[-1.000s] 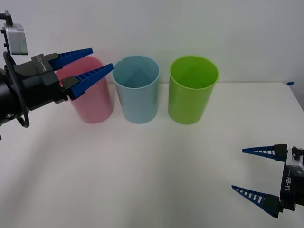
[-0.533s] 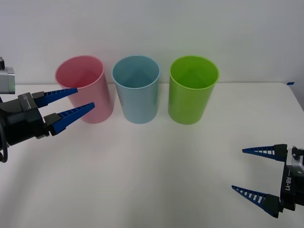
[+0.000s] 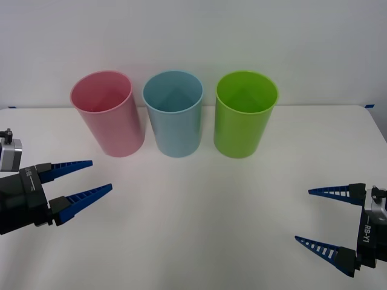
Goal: Put cans in the blue bin and PET bottles in the pink bin and trash in the green bin.
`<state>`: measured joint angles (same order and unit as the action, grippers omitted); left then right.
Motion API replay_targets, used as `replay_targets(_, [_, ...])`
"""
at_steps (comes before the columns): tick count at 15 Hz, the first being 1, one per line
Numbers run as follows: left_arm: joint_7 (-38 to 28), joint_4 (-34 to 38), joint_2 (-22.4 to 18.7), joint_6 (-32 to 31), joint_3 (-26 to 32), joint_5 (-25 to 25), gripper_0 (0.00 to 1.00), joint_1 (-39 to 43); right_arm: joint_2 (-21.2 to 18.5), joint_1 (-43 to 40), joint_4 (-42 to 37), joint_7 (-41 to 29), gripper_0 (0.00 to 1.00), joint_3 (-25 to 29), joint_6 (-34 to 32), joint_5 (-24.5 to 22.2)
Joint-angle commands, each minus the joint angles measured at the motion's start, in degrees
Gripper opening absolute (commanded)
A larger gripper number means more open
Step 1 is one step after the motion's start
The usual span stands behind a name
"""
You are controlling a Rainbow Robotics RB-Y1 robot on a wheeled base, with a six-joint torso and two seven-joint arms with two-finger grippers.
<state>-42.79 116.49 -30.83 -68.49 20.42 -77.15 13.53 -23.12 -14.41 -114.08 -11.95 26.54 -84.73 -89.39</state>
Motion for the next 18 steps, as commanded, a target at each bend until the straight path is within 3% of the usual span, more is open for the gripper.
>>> replay_targets(1, [0.52, -0.3, 3.05, -0.94, 0.59, -3.71, 1.0, 0.45, 0.0, 0.0, 0.0, 0.0, 1.0, 0.0, 0.0, 0.0])
replay_targets(4, [-0.01, -0.3, 5.08, -0.94, 0.67, -7.58, 1.0, 1.24, 0.0, 0.0, 0.0, 0.0, 1.0, 0.0, 0.0, 0.0])
replay_targets(9, [-1.5, -0.21, 4.81, 2.49, -1.87, -7.75, 1.0, 2.21, 0.0, 0.0, 0.0, 0.0, 1.0, 0.0, 0.0, 0.0])
replay_targets(18, [-1.68, -0.3, 4.9, 3.28, -4.34, -10.57, 1.0, 4.49, 0.0, 0.0, 0.0, 0.0, 1.0, 0.0, 0.0, 0.0])
